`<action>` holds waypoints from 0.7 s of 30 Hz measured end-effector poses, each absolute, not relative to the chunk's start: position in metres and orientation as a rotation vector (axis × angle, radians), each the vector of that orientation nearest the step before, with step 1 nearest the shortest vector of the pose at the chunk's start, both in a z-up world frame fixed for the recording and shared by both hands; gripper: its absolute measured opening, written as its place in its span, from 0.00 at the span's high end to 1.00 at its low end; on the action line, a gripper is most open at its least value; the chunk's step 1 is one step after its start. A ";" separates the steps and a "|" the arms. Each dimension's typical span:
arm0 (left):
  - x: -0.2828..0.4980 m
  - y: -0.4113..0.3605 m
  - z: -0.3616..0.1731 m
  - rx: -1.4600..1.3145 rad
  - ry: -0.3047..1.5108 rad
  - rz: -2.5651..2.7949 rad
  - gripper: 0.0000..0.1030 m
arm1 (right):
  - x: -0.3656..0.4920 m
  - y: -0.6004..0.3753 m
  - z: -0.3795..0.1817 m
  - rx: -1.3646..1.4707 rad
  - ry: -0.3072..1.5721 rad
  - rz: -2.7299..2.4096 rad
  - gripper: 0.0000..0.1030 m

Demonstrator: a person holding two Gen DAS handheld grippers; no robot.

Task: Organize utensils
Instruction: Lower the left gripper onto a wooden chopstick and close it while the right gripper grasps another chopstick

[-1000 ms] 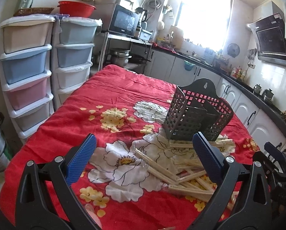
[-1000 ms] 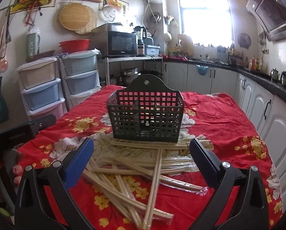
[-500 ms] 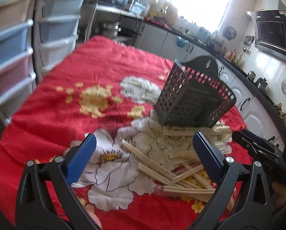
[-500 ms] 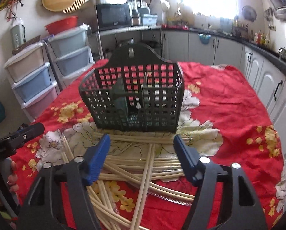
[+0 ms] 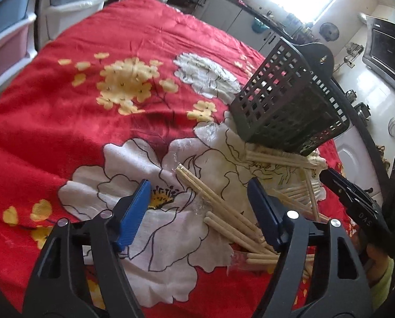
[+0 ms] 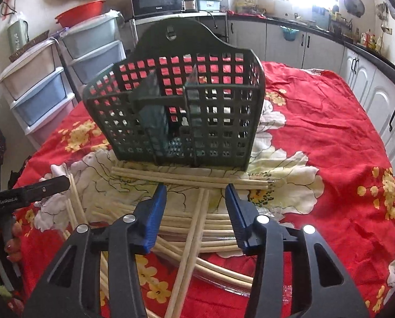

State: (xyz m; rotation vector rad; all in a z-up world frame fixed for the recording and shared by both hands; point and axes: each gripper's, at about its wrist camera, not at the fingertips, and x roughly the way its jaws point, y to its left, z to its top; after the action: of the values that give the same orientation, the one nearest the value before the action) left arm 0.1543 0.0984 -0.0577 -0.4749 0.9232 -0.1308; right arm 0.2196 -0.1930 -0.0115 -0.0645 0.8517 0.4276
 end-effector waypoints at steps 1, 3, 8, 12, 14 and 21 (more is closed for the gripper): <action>0.155 0.099 -0.058 -0.483 0.924 -0.135 0.36 | 0.221 -0.193 -0.013 -0.065 0.856 0.428 0.59; 0.159 0.103 -0.059 -0.514 0.931 -0.143 0.36 | 0.223 -0.194 -0.016 -0.058 0.867 0.428 0.59; 0.168 0.111 -0.062 -0.575 0.949 -0.164 0.46 | 0.228 -0.195 -0.020 -0.055 0.886 0.434 0.59; 0.176 0.114 -0.065 -0.599 0.959 -0.167 0.54 | 0.234 -0.197 -0.025 -0.035 0.925 0.439 0.59; 0.178 0.115 -0.066 -0.612 0.963 -0.167 0.61 | 0.237 -0.196 -0.027 -0.025 0.942 0.438 0.60; 0.180 0.120 -0.071 -0.627 0.972 -0.162 0.82 | 0.249 -0.194 -0.038 0.023 1.020 0.464 0.66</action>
State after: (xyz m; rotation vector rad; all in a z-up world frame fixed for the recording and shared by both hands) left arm 0.1802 0.1201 -0.0708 -0.6272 0.9718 -0.1617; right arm 0.2489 -0.1937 -0.0380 0.0229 1.0198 0.4636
